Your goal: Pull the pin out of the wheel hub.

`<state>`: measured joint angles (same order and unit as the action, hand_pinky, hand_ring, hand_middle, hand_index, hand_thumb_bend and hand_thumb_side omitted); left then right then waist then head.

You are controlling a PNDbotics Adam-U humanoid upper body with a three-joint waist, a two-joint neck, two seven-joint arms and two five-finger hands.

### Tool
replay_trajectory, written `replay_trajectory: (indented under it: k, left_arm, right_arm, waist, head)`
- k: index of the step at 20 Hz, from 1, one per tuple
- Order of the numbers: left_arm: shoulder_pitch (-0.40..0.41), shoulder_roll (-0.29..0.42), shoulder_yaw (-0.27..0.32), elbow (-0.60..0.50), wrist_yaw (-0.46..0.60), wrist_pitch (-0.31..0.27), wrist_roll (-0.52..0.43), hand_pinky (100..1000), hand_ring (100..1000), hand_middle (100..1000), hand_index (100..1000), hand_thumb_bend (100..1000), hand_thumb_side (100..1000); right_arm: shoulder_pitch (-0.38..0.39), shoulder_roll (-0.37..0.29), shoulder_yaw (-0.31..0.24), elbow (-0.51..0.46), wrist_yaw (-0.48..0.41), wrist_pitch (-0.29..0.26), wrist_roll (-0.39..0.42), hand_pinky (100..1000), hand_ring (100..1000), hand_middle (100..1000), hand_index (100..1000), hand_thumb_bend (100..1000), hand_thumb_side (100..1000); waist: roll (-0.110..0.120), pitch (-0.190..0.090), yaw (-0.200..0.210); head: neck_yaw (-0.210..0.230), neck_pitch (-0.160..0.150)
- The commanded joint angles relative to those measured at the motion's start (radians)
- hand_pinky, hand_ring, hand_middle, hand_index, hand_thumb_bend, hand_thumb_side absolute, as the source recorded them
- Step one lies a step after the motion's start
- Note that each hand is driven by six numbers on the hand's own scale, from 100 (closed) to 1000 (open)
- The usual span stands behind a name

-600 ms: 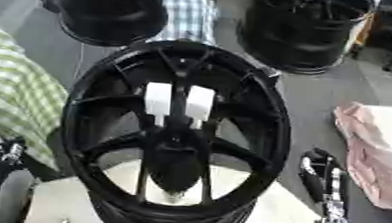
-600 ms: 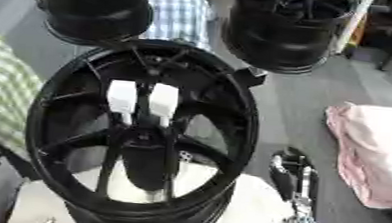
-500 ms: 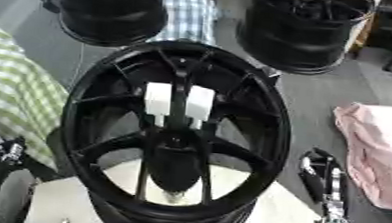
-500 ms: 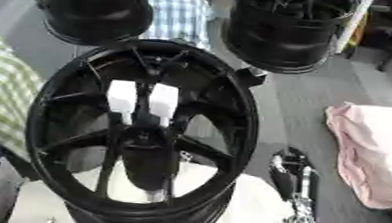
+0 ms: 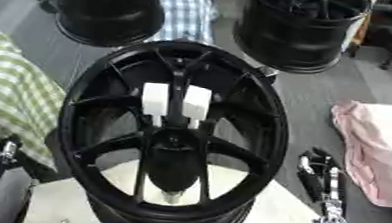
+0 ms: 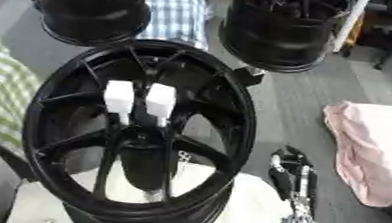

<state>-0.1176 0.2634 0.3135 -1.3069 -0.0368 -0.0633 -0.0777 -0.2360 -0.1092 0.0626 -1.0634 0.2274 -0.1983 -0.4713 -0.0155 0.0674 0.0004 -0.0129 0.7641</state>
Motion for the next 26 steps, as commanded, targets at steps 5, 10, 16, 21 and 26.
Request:
replay_trajectory:
  k: [5, 10, 16, 21, 26]
  left_arm:
    - [-0.041, 0.136, 0.003, -0.09, -0.003, -0.029, -0.023, 747, 724, 698, 801, 263, 626]
    - [-0.166, 0.262, -0.098, -0.216, -0.07, -0.106, -0.092, 761, 730, 706, 813, 306, 629]
    - [-0.339, 0.434, -0.268, -0.35, -0.089, -0.212, -0.198, 779, 739, 716, 826, 352, 662]
    - [-0.452, 0.57, -0.404, -0.355, -0.049, -0.296, -0.281, 788, 743, 722, 837, 384, 664]
    - [-0.476, 0.7, -0.534, -0.393, -0.002, -0.376, -0.361, 792, 745, 722, 840, 404, 654]
  right_arm:
    - [0.006, -0.019, 0.003, -0.011, 0.016, -0.003, -0.001, 757, 646, 619, 806, 100, 542]
    - [0.017, -0.036, 0.002, -0.012, 0.025, -0.005, -0.002, 757, 645, 619, 806, 100, 542]
    - [0.014, -0.036, 0.001, -0.013, 0.027, -0.006, -0.004, 758, 646, 619, 806, 100, 543]
    - [0.008, -0.029, 0.008, -0.012, 0.03, -0.008, 0.003, 758, 645, 619, 807, 100, 543]
    - [0.003, -0.023, 0.016, -0.011, 0.033, -0.011, 0.012, 758, 645, 619, 807, 100, 544]
  waist:
    - [0.024, -0.029, -0.006]
    - [0.048, -0.037, -0.006]
    - [0.052, -0.032, -0.007]
    - [0.05, -0.031, -0.025]
    - [0.047, -0.028, -0.044]
  head:
    - [-0.007, 0.005]
    - [-0.015, 0.006]
    - [-0.022, 0.006]
    - [-0.011, 0.006]
    - [0.011, 0.006]
